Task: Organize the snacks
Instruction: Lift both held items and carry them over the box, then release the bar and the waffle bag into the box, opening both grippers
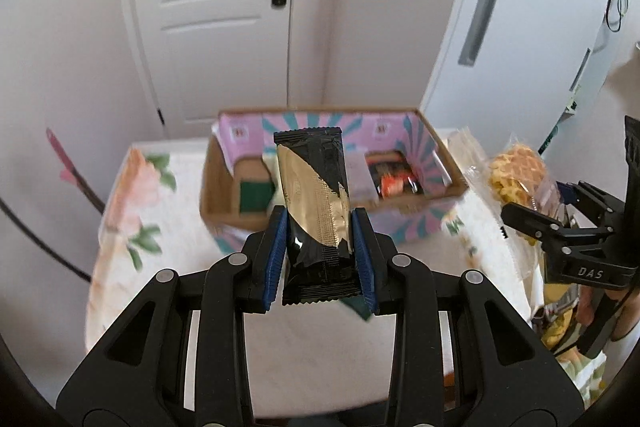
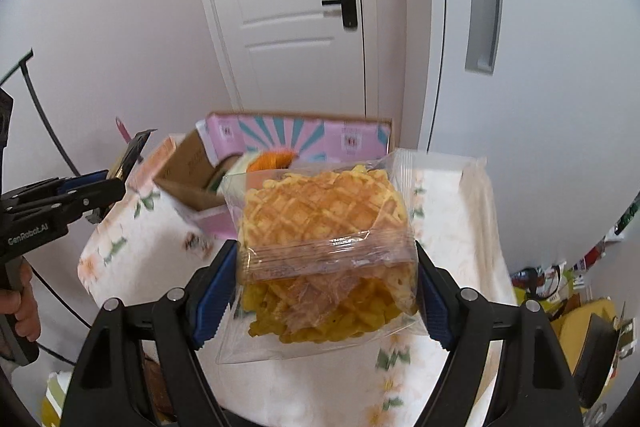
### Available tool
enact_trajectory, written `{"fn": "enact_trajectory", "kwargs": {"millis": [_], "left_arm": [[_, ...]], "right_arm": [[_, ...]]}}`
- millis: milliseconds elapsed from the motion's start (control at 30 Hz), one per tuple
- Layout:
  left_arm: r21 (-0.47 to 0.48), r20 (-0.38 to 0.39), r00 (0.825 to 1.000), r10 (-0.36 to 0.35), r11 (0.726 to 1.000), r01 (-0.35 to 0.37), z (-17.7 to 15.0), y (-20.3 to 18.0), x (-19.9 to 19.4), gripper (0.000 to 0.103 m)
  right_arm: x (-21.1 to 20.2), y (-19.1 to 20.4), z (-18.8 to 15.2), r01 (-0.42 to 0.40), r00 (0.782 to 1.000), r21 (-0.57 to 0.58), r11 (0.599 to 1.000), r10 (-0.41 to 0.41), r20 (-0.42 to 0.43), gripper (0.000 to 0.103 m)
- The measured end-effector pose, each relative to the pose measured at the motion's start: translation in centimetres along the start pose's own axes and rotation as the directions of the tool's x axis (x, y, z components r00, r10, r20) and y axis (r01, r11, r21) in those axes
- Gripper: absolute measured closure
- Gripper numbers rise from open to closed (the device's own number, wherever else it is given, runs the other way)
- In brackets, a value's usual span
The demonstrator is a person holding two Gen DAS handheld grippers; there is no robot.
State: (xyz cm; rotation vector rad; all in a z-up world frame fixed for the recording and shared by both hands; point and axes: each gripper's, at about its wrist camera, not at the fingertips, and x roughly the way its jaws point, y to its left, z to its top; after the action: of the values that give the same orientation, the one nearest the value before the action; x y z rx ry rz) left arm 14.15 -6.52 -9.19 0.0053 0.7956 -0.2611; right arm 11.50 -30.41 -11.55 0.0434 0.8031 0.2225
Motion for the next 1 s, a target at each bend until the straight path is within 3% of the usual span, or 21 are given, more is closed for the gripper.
{"fn": "enact_trajectory", "kwargs": {"millis": [233,367,633,900,933,967,1000], "left_arm": [[-0.037,-0.031,0.999,-0.011,0.999,0.010,4.3,3.0,4.4,0.074],[-0.010,-0.073,0.997,0.001,1.000,-0.002,5.8,4.2,8.2,0.074],[-0.002,-0.177,0.984,-0.023,1.000,0.023,6.4,5.7,14.2,0.074],[0.043,-0.242,0.970,-0.015,0.999,0.026,6.5,6.0,17.7,0.071],[0.051,-0.256,0.967,-0.011,0.998,0.025,6.3,6.0,18.0,0.055],[0.061,-0.267,0.964,-0.003,0.998,0.020,6.0,5.9,18.4,0.017],[0.062,-0.260,0.965,-0.005,0.998,0.022,5.9,6.0,18.4,0.002]], "right_arm": [[1.9,-0.4,4.1,0.005,1.000,0.021,1.000,-0.005,0.016,0.026],[3.8,-0.5,5.7,0.003,1.000,0.068,0.998,-0.003,0.001,0.026],[8.8,0.1,7.8,0.018,0.999,0.097,0.995,-0.014,-0.050,0.026],[12.5,0.4,8.2,0.022,0.995,0.130,0.991,-0.009,-0.102,0.026],[12.8,0.4,8.2,0.024,0.994,0.135,0.991,-0.009,-0.105,0.026],[13.0,0.3,8.3,0.025,0.994,0.140,0.990,-0.010,-0.107,0.026],[13.2,0.2,8.2,0.027,0.994,0.147,0.989,-0.011,-0.110,0.026]]}}
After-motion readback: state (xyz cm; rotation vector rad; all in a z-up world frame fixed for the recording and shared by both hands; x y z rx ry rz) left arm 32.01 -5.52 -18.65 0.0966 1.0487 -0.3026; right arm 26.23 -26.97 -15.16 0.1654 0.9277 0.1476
